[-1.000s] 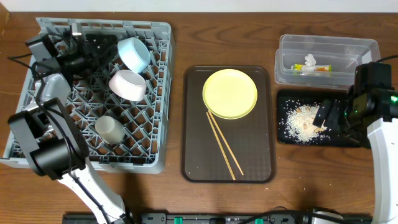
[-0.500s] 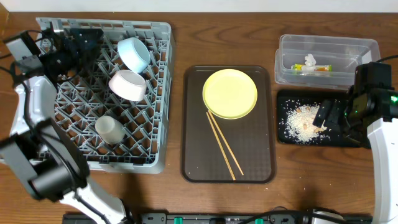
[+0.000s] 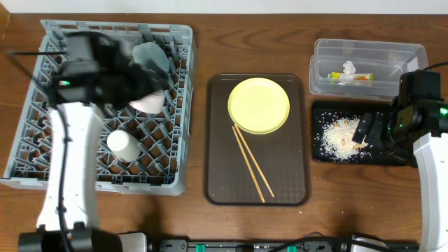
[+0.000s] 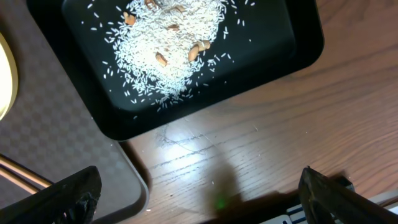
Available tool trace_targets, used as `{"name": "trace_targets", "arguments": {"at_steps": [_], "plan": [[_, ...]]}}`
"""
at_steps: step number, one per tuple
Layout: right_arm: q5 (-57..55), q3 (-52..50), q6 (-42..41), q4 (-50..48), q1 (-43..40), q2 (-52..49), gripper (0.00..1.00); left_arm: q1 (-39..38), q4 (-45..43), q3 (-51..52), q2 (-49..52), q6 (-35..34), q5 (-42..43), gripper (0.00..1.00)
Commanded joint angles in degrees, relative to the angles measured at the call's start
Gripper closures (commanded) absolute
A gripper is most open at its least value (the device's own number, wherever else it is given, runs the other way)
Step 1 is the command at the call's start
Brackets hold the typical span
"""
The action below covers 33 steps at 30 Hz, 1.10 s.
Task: Sort waste into correct bins and load items into the dishwasher
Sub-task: 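Reach the left gripper to the tray and grasp one wooden chopstick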
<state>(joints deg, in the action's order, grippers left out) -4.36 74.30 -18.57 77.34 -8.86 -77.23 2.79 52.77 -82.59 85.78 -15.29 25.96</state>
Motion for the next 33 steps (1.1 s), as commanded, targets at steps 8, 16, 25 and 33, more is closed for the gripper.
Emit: {"name": "trace_targets", "arguments": {"at_steps": [8, 16, 25, 33], "plan": [[-0.52, 0.94, 0.92, 1.20, -0.61, 0.46, 0.01, -28.09, 1.86, 4.79, 1.66, -8.39, -9.62, 0.07], [-0.52, 0.94, 1.09, 1.64, -0.61, 0.46, 0.01, -40.74, 0.68, 6.62, 8.22, -13.90, -18.51, 0.07], [-0.52, 0.94, 1.97, 1.99, -0.61, 0.46, 0.01, -46.86, 1.16, 6.62, 20.39, -22.62, -19.12, 0.08], [-0.52, 0.94, 1.97, 2.03, -0.61, 0.46, 0.01, -47.39, 1.29, 6.91, 26.47, -23.19, -18.95, 0.14]]}}
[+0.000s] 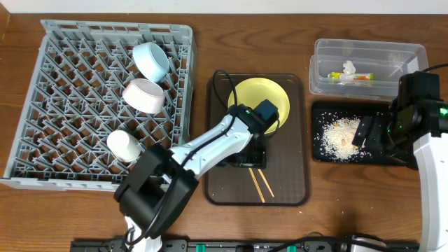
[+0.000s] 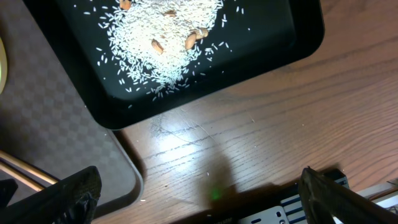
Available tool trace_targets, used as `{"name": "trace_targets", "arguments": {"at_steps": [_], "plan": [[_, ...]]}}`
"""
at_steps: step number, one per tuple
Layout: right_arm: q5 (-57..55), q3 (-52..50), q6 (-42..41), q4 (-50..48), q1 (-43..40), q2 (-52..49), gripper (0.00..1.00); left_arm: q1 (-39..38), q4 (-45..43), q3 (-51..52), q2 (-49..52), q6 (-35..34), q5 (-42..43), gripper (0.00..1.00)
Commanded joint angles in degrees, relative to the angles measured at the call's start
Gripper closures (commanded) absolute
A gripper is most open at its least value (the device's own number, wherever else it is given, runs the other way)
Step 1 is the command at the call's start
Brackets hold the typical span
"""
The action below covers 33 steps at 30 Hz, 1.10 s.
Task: Sort waste into correct bins and load items into the dishwasher
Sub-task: 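Reach the left gripper to the tray and grasp one wooden chopstick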
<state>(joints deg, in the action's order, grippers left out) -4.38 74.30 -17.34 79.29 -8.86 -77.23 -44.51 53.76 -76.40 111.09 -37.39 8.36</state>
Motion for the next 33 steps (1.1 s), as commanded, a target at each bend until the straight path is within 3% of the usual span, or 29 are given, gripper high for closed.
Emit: {"name": "trace_targets", "arguments": {"at_steps": [1, 11, 21, 24, 29, 30, 33], "plan": [[-0.52, 0.94, 0.74, 0.09, -0.61, 0.46, 0.01, -0.09, -0.09, 1.01, 1.33, -1.09, -1.36, 0.14], [-0.50, 0.94, 0.72, 0.07, -0.61, 0.46, 0.01, -0.09, -6.01, 7.85, 1.42, -1.42, -1.29, 0.16], [-0.50, 0.94, 0.72, 0.39, -0.61, 0.46, 0.01, 0.24, -6.75, 8.90, 1.42, -1.29, -1.38, 0.69], [-0.52, 0.94, 0.72, 0.48, -0.61, 0.46, 0.01, 1.07, -7.41, 8.90, 1.42, -1.29, -1.38, 0.78], [-0.50, 0.94, 0.72, 0.50, -0.61, 0.46, 0.01, 3.37, -8.02, 8.90, 1.42, -1.27, -1.40, 0.81], [-0.50, 0.94, 0.72, 0.57, -0.61, 0.46, 0.01, 3.96, -8.02, 8.90, 1.42, -1.27, -1.60, 0.87], [-0.50, 0.94, 0.70, 0.68, -0.61, 0.46, 0.01, 6.19, -8.04, 8.90, 1.42, -0.83, -1.77, 0.92]]}}
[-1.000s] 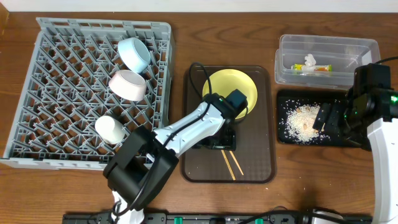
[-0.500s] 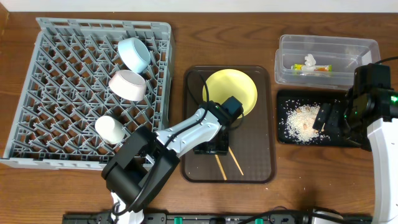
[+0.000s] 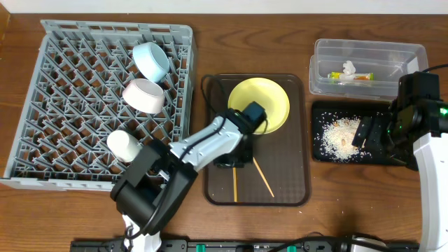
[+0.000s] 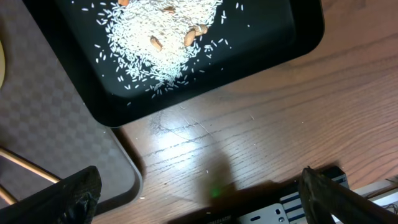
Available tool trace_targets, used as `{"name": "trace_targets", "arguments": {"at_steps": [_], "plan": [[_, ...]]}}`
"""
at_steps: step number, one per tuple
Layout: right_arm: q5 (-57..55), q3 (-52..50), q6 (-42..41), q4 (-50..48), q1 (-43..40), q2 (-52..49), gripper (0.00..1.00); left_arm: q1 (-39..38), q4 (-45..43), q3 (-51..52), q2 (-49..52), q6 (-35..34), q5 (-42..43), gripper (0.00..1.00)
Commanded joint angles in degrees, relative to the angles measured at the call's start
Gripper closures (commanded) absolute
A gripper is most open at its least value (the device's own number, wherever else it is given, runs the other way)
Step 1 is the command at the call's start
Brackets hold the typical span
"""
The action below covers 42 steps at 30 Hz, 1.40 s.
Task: Sort waste into correct bins and load items into the dishwasher
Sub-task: 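Reach the left gripper to the tray and grasp one wooden chopstick, then stand the chopstick upright in the rack with the left gripper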
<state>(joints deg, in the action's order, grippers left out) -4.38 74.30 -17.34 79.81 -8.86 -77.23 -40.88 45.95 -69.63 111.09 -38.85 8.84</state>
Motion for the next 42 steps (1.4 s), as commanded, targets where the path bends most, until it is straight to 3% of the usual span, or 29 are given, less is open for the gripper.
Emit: {"name": "trace_targets", "arguments": {"at_steps": [1, 6, 14, 23, 28, 35, 42], "plan": [[-0.50, 0.94, 0.70, 0.15, -0.61, 0.46, 0.01, 3.15, -0.26, 2.12, 1.42, 0.66, -2.29, 0.92], [-0.50, 0.94, 0.72, 0.24, -0.61, 0.46, 0.01, 5.33, -0.48, 2.12, 1.42, 1.38, -2.27, 0.92], [-0.50, 0.94, 1.03, 0.17, -0.61, 0.46, 0.01, 5.84, 0.20, 1.14, -0.02, 8.44, -2.32, 0.92], [-0.52, 0.94, 1.38, 0.20, -0.61, 0.46, 0.01, 7.43, 4.46, -2.19, -13.64, 18.27, -9.68, 0.92], [-0.50, 0.94, 1.36, 0.15, -0.59, 0.46, 0.01, 12.70, 6.51, -4.04, -21.24, 23.71, -9.73, 0.92], [-0.48, 0.94, 1.33, 0.17, -0.61, 0.46, 0.01, 22.64, 7.78, -7.17, -24.50, 36.85, -9.75, 0.92], [0.17, 0.94, 1.31, 0.15, -0.61, 0.46, 0.01, 29.51, 6.14, -7.10, -21.97, 38.82, -9.51, 0.92]]}}
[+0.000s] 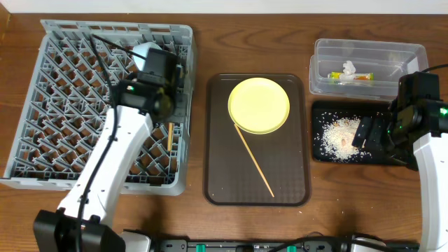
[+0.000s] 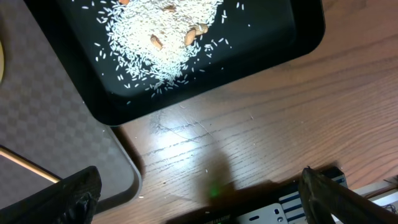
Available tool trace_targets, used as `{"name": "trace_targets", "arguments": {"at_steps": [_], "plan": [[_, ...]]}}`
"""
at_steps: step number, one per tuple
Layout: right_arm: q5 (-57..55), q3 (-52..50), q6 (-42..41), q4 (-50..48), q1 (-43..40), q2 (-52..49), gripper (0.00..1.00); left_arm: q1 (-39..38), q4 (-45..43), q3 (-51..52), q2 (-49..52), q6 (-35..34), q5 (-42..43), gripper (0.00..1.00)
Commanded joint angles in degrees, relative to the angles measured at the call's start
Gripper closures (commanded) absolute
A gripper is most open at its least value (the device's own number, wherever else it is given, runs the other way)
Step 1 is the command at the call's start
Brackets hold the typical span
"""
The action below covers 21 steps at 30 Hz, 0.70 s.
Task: Sort waste into correct bins and load items into the dishwasher
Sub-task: 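Stand the chopstick upright in the rack with the left gripper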
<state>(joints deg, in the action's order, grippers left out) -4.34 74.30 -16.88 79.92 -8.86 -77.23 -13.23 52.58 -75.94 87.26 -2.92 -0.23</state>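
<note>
Over the right side of the grey dish rack (image 1: pixel 42 140), my left gripper (image 1: pixel 166 108) is shut on a wooden chopstick (image 1: pixel 169 137), which hangs down toward the front. A second chopstick (image 1: pixel 253 161) lies slanted on the brown tray (image 1: pixel 224 175), below the yellow plate (image 1: pixel 258 105). My right gripper (image 2: pixel 199 199) is open, its fingers spread wide above bare table just in front of the black tray (image 2: pixel 292 50) of rice and nuts.
A clear bin (image 1: pixel 367 66) holding a wrapper stands behind the black tray. A pale blue bowl (image 1: pixel 142 49) peeks out behind my left arm in the rack; the other dishes there are hidden. The second chopstick's end (image 2: pixel 25 165) shows in the right wrist view.
My left gripper was on the brown tray holding one chopstick; now it is over the rack's right side with that chopstick. One chopstick lies on the tray. The right arm has not moved.
My left arm was over the back of the rack by the bowls. Then it was down on the tray at the two chopsticks. Then one chopstick was turned apart from the other in its grip, and now that one is over the rack. The right gripper stayed open throughout.
</note>
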Motion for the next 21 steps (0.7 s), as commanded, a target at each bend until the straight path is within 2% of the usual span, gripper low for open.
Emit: {"name": "trace_targets", "arguments": {"at_steps": [1, 8, 9, 11, 12, 16, 19, 20, 21], "plan": [[0.17, 0.94, 0.85, 0.02, -0.59, 0.46, 0.01, 2.10, -0.79, -0.79, 2.56, 2.89, -0.44, 0.92], [0.26, 0.94, 0.90, 0.02, -0.61, 0.46, 0.01, 2.19, -1.01, -0.79, 7.10, 2.86, -0.44, 0.92], [0.26, 0.94, 0.90, 0.02, -0.61, 0.46, 0.01, 2.19, -1.01, -0.79, 7.45, 2.89, -0.44, 0.85], [0.26, 0.94, 0.94, 0.02, -0.61, 0.46, 0.01, 2.19, -1.01, -0.79, 7.63, 2.86, -0.46, 0.83], [0.26, 0.94, 1.22, 0.02, -0.61, 0.46, 0.01, 2.19, -1.01, -0.81, 7.58, 2.89, -0.44, 0.72], [0.26, 0.94, 1.29, 0.02, -0.61, 0.46, 0.01, 2.05, -0.92, -1.18, 6.08, 1.29, 0.48, 0.49], [0.26, 0.94, 1.29, 0.02, -0.61, 0.46, 0.01, 1.42, -0.90, -1.22, 4.15, -2.16, 7.63, 0.49], [0.26, 0.94, 1.27, 0.02, -0.61, 0.46, 0.01, 0.26, -0.92, -1.22, 3.76, -6.10, 12.90, 0.49], [0.28, 0.94, 1.27, 0.02, -0.61, 0.46, 0.01, -0.59, -0.90, -1.18, 3.78, -8.90, 14.60, 0.48]]}}
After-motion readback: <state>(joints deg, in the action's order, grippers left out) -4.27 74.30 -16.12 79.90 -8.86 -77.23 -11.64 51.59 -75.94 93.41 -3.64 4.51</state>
